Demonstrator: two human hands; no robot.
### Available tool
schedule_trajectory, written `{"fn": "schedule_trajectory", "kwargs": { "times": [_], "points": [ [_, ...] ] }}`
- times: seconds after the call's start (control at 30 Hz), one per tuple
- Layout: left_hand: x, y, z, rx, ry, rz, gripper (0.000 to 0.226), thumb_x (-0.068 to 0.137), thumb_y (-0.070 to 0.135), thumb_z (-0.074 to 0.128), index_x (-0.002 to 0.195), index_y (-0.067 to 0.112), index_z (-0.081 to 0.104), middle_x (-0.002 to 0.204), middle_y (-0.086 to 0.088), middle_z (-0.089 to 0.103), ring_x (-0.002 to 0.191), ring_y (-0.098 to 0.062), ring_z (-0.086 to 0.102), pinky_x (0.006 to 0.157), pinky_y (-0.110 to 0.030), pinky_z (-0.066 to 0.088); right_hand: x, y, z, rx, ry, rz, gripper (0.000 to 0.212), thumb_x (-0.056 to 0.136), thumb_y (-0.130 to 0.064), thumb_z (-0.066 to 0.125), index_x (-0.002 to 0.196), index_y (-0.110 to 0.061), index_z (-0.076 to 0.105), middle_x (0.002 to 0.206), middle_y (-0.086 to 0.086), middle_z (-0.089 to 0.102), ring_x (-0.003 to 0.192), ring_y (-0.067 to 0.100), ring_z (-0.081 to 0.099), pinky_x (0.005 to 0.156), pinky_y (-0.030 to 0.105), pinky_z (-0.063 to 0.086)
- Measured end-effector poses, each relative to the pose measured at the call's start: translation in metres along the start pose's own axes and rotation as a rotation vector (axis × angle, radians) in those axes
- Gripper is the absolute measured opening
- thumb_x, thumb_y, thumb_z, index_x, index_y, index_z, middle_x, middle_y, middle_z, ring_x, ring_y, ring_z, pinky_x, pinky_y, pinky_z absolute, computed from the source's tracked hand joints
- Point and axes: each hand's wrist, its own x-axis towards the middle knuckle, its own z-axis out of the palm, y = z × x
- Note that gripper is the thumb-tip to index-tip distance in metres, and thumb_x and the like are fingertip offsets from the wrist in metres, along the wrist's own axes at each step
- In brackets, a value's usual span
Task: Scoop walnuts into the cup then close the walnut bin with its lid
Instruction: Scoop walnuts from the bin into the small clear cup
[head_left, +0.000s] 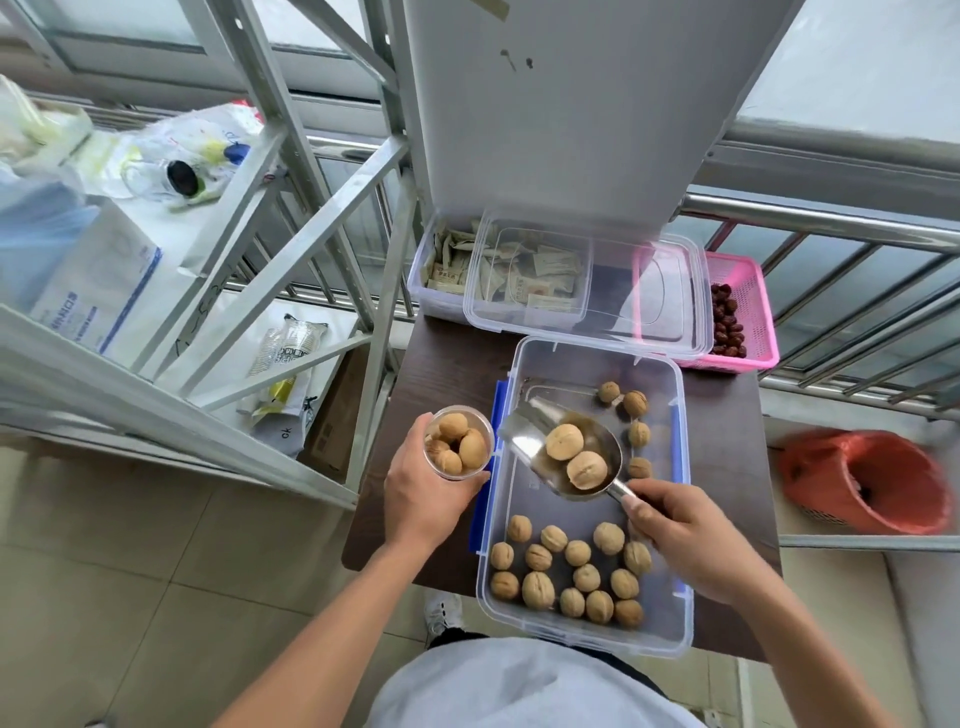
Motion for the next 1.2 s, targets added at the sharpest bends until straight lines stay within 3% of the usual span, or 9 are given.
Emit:
{"fn": "schedule_trajectory", "kwargs": {
  "times": [0.2, 0.37, 0.5, 0.6, 0.67, 0.77, 1.03, 1.2],
  "points": [
    [-0.007, 0.009, -0.002, -0.031, -0.018, 0.058, 0.062, 0.067, 0.053, 0.085, 0.120, 0.038, 0.056, 0.105, 0.014, 0.068, 0.096, -0.006, 0.065, 0.080, -0.037, 0.058, -0.016, -0.053, -0.006, -0.232, -0.105, -0.033, 0.032, 0.100, -0.033, 0.052, 0.072, -0.020, 0.059, 0.060, -0.004, 0.051, 0.056, 0.010, 0.041, 0.058, 0.033, 0.037],
    [-0.007, 0.006, -0.001, 0.003, -0.036, 0.093, 0.089, 0.066, 0.058, 0.086, 0.142, 0.027, 0.051, 0.125, 0.006, 0.066, 0.114, -0.015, 0.063, 0.095, -0.039, 0.055, -0.016, -0.084, -0.006, -0.391, -0.084, -0.003, 0.040, 0.099, -0.033, 0.050, 0.063, -0.017, 0.047, 0.052, 0.000, 0.044, 0.049, 0.015, 0.033, 0.053, 0.034, 0.033],
    [-0.008, 0.009, -0.002, -0.020, -0.012, 0.083, 0.091, 0.069, 0.050, 0.090, 0.145, 0.021, 0.051, 0.129, 0.000, 0.066, 0.117, -0.018, 0.062, 0.096, -0.029, 0.048, -0.020, -0.094, -0.006, -0.417, -0.069, 0.016, 0.041, 0.099, -0.036, 0.050, 0.063, -0.015, 0.048, 0.052, -0.001, 0.046, 0.048, 0.015, 0.034, 0.052, 0.034, 0.033],
    [-0.009, 0.007, -0.003, -0.002, -0.033, 0.102, 0.094, 0.068, 0.058, 0.085, 0.147, 0.020, 0.050, 0.133, 0.000, 0.064, 0.122, -0.018, 0.061, 0.100, -0.032, 0.050, -0.025, -0.097, -0.011, -0.437, -0.065, 0.017, 0.039, 0.098, -0.036, 0.051, 0.065, -0.015, 0.052, 0.054, 0.003, 0.054, 0.049, 0.015, 0.038, 0.054, 0.034, 0.037],
    [-0.008, 0.007, -0.003, -0.007, -0.028, 0.086, 0.094, 0.066, 0.063, 0.084, 0.145, 0.025, 0.050, 0.130, 0.004, 0.065, 0.119, -0.015, 0.062, 0.098, -0.036, 0.054, -0.031, -0.096, -0.018, -0.437, -0.067, 0.021, 0.037, 0.098, -0.037, 0.052, 0.069, -0.014, 0.057, 0.060, 0.009, 0.058, 0.051, 0.013, 0.040, 0.056, 0.033, 0.038],
    [-0.006, 0.006, 0.000, -0.025, 0.023, 0.047, 0.091, 0.062, 0.049, 0.094, 0.140, 0.027, 0.053, 0.125, 0.007, 0.066, 0.115, -0.016, 0.064, 0.095, -0.039, 0.057, -0.040, -0.092, -0.032, -0.391, -0.067, 0.040, 0.038, 0.098, -0.035, 0.054, 0.068, -0.012, 0.058, 0.057, 0.004, 0.051, 0.047, 0.007, 0.036, 0.053, 0.027, 0.034],
    [-0.001, 0.006, 0.001, -0.067, 0.083, -0.053, 0.082, 0.061, 0.036, 0.098, 0.132, 0.027, 0.057, 0.118, 0.009, 0.067, 0.110, -0.015, 0.063, 0.086, -0.026, 0.047, -0.034, -0.048, -0.044, -0.254, 0.061, 0.151, 0.043, 0.097, -0.034, 0.059, 0.060, -0.012, 0.058, 0.046, -0.005, 0.050, 0.043, 0.008, 0.035, 0.054, 0.031, 0.033],
    [0.000, 0.006, 0.002, -0.074, 0.097, -0.061, 0.076, 0.061, 0.037, 0.098, 0.125, 0.030, 0.059, 0.112, 0.013, 0.067, 0.104, -0.014, 0.064, 0.086, -0.030, 0.052, -0.031, -0.028, -0.039, -0.242, 0.053, 0.251, 0.045, 0.098, -0.033, 0.057, 0.059, -0.011, 0.059, 0.046, -0.002, 0.045, 0.037, 0.008, 0.033, 0.049, 0.027, 0.028]
  ]
}}
